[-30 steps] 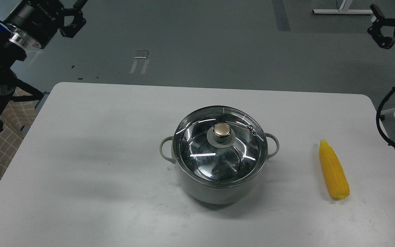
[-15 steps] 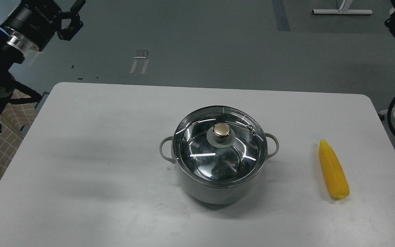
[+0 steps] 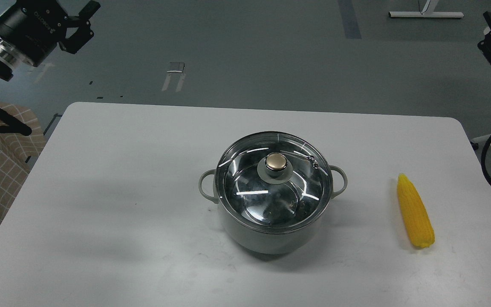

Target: Open pot and put corn in

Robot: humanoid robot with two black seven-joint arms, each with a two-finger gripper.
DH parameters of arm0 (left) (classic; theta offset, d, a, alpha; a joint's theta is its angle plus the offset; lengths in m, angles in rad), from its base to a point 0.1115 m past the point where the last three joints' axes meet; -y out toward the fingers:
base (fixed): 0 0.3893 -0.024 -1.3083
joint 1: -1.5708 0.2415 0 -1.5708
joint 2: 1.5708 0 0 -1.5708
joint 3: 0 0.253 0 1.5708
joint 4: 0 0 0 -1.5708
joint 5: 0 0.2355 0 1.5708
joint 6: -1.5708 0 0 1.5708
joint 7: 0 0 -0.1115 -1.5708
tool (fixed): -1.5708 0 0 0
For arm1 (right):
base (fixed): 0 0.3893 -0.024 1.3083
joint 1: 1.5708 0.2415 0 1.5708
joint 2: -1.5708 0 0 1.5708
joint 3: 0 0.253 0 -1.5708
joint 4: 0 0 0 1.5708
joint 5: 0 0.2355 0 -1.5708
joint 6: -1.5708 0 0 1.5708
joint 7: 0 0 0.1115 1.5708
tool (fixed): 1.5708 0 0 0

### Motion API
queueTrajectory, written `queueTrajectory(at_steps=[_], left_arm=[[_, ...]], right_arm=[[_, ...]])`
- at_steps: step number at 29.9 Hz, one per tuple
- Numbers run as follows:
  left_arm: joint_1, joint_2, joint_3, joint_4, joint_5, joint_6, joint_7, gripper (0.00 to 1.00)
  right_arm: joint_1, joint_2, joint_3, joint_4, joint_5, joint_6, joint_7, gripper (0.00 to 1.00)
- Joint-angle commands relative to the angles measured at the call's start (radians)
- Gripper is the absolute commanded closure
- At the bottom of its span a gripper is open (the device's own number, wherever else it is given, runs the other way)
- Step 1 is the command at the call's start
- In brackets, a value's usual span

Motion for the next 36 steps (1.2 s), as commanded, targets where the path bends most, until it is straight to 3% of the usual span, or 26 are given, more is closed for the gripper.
queueTrajectory(at_steps=[1,5,14,17,26,36], left_arm=[[0.001,0.008,-0.002,-0.115,0.292,0.086,-0.002,0.12],[-0.001,-0.03,0.001,-0.286,0.608,0.184,-0.003,0.13],[0.004,-0.094,0.038,-0.544,1.163,0.186,-0.003,0.14],[-0.007,-0.126,0.134,-0.557,1.323,0.19,-0.006,0.14],[0.004,-0.274,0.22,-0.517,1.601,0.193,-0.003,0.14],[0.041,-0.349,0.266,-0.462,1.612,0.198,0.003,0.18]], right_arm=[[-0.008,0.003,0.043,0.004,0.003,0.0,0.012,0.0],[-0.027,0.009,0.044,0.007,0.005,0.0,0.012,0.0],[-0.041,0.01,0.053,0.007,0.005,0.0,0.012,0.0],[-0.045,0.01,0.053,0.009,0.005,0.0,0.012,0.0],[-0.06,0.011,0.055,0.047,0.005,0.0,0.012,0.0],[-0.104,0.011,0.089,0.087,0.005,0.0,0.012,0.0]])
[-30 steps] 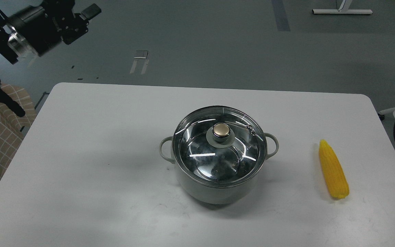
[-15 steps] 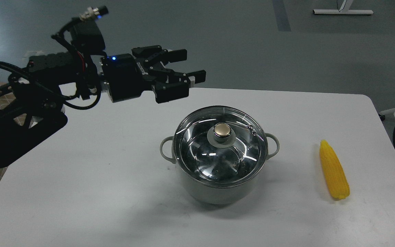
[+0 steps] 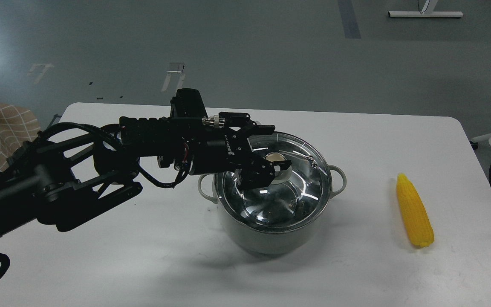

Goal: Open pot and put corn in
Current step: 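Reach the left gripper over the pot to the brass lid knob, then close the left gripper on the brass knob of the glass lid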

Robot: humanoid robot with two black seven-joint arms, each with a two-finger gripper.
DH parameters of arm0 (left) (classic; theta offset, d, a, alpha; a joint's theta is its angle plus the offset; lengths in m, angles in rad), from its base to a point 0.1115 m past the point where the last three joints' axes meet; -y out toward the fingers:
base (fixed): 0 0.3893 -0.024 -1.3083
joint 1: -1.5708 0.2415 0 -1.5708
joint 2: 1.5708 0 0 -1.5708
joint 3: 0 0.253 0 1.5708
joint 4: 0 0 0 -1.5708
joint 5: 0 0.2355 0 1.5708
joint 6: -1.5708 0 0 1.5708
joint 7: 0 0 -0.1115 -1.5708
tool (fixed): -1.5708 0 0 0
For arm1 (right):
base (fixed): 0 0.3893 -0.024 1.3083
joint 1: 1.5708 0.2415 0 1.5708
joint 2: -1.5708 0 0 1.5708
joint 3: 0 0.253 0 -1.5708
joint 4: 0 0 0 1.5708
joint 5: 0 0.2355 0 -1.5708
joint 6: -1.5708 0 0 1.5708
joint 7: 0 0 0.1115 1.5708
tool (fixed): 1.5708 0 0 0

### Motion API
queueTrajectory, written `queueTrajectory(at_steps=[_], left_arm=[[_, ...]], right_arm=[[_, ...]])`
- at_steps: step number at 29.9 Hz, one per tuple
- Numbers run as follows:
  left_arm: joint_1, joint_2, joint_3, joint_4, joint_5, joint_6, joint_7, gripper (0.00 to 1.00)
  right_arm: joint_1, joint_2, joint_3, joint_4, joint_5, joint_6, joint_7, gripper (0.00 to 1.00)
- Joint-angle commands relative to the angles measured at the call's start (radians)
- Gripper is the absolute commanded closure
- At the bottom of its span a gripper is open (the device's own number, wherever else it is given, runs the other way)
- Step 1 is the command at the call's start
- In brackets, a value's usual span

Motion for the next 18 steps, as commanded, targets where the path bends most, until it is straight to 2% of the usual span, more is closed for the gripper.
queueTrajectory(at_steps=[1,9,11,18], left_arm=[[0.025,-0.013,0.0,0.026,0.0,0.002,0.002,0.18],[0.065,-0.02,-0.003,0.052,0.0,0.032,0.008,0.18],[0.068,-0.034,-0.001,0.054,0.0,0.034,0.017,0.25],[0.081,-0.043,0.0,0.081,0.0,0.034,0.018,0.29]], right_arm=[[-0.005,0.0,0.01,0.001,0.0,0.0,0.0,0.0],[-0.005,0.0,0.011,-0.001,0.0,0.0,0.0,0.0],[-0.005,0.002,0.01,-0.001,0.0,0.0,0.0,0.0],[-0.01,0.003,0.01,-0.002,0.0,0.0,0.0,0.0]])
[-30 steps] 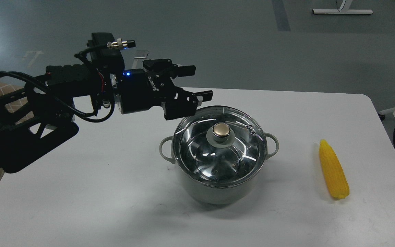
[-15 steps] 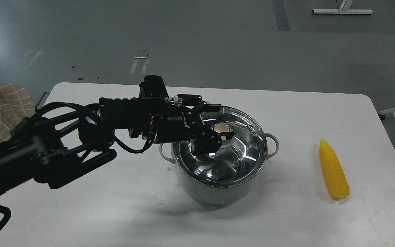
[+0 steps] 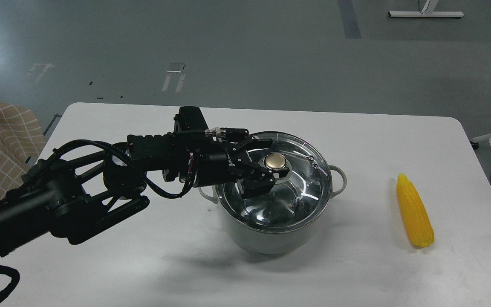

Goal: Open pot and put corn in
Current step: 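Close the left gripper on the brass knob of the glass lid, then lift the glass lid off the pot with the left gripper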

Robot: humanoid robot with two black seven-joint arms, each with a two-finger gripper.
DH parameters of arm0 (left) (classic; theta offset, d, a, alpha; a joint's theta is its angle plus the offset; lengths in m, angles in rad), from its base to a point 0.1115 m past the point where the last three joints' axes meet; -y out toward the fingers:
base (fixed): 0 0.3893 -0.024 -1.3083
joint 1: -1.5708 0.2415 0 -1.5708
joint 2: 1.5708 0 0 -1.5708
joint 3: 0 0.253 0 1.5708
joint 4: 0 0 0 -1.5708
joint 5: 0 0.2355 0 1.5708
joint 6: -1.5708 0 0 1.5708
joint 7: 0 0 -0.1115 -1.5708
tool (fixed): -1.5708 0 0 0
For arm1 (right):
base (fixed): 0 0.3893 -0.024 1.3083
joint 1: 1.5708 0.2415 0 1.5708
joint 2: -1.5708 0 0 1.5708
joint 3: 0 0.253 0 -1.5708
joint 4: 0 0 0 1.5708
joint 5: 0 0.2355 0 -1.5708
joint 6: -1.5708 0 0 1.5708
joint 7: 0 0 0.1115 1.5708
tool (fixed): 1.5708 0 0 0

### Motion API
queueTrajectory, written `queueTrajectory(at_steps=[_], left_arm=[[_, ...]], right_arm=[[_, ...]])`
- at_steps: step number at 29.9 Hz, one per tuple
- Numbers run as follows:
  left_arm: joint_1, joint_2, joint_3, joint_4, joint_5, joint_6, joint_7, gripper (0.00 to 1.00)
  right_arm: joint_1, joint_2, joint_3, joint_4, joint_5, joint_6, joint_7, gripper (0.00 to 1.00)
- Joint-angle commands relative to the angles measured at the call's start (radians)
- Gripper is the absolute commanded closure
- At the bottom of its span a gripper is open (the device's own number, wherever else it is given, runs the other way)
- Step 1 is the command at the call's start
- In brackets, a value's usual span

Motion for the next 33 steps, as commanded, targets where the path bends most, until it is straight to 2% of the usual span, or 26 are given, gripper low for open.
queueTrajectory(at_steps=[1,5,7,9,10,12,15,19,25,30,33], left_arm=[[0.01,-0.002,0.0,0.021,0.0,0.0,-0.001,0.29],[0.018,-0.002,0.0,0.028,0.0,0.0,0.001,0.29],[0.021,-0.002,0.0,0.029,0.0,0.0,0.001,0.33],[0.022,-0.007,-0.001,0.034,0.0,0.0,-0.001,0.4],[0.022,-0.007,-0.001,0.034,0.0,0.0,-0.001,0.4],[0.022,-0.019,-0.003,0.04,0.0,0.002,0.001,0.5],[0.022,-0.022,-0.006,0.038,0.0,0.008,-0.001,0.57],[0.021,-0.022,-0.007,0.037,0.0,0.011,-0.001,0.58],[0.021,-0.014,-0.01,0.02,0.0,0.02,-0.005,0.67],[0.016,0.012,-0.026,-0.051,0.0,0.022,-0.005,0.68],[0.01,0.072,-0.05,-0.113,0.0,0.017,-0.015,0.68]], right_arm=[[-0.001,0.0,0.0,0.0,0.0,0.0,0.0,0.0],[-0.001,0.0,0.0,-0.002,0.0,0.0,0.0,0.0],[-0.001,0.0,0.0,-0.002,0.0,0.0,0.0,0.0],[-0.003,0.0,0.0,-0.002,0.0,0.0,0.0,0.0],[-0.003,0.0,0.0,-0.002,0.0,0.0,0.0,0.0],[-0.003,0.0,0.0,-0.002,0.0,0.0,0.0,0.0],[-0.007,0.0,0.0,-0.003,0.0,0.0,0.0,0.0],[-0.009,0.0,0.0,-0.002,0.0,0.0,0.0,0.0],[-0.009,0.0,0.0,-0.003,0.0,0.0,0.0,0.0],[-0.013,0.0,0.0,-0.005,0.0,0.0,0.0,0.0],[-0.013,0.0,0.0,-0.008,0.0,0.0,0.0,0.0]])
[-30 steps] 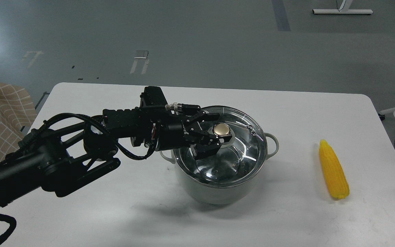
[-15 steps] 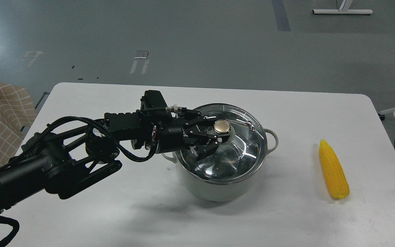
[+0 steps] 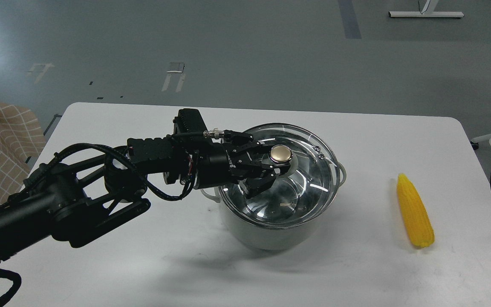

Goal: Open pot and put corn in
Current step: 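Lift the glass lid off the pot with the left gripper, then lower the lid onto the table beside the pot and release it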

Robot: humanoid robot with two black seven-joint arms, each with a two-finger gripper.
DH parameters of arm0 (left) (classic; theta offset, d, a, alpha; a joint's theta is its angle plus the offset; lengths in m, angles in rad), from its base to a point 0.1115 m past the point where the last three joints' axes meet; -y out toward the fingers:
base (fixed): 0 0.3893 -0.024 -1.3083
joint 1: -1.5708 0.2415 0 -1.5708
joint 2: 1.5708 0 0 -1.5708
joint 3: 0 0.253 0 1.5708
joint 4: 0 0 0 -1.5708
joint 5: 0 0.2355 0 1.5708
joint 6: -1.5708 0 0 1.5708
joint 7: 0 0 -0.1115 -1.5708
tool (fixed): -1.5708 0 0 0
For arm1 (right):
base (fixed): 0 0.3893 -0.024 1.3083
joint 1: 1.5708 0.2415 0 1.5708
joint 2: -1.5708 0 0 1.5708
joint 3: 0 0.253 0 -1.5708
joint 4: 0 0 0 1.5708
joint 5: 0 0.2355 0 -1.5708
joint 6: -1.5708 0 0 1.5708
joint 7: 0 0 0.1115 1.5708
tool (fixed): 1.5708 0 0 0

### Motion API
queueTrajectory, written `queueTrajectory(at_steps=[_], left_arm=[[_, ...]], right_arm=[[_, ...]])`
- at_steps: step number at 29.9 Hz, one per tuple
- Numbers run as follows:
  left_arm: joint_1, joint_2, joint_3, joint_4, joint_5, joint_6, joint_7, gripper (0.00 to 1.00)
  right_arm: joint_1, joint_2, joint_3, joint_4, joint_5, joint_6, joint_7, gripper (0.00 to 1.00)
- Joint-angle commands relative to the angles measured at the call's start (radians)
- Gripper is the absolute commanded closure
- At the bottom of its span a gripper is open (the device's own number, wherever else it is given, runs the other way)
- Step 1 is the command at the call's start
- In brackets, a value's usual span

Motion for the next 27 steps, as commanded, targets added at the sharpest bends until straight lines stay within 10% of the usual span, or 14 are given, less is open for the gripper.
queueTrajectory(at_steps=[1,15,27], left_arm=[[-0.007,0.069,-0.032,-0.059,0.0,-0.003,-0.005,0.68],[0.083,0.591,-0.135,-0.012,-0.39,0.142,-0.02,0.68],[0.413,0.611,-0.135,0.287,-0.433,0.362,-0.1,0.67]], right_arm=[[0.0,0.0,0.0,-0.005,0.0,0.0,0.0,0.0],[-0.023,0.0,0.002,-0.003,0.0,0.0,0.0,0.0],[-0.025,0.023,-0.002,-0.003,0.0,0.0,0.0,0.0]])
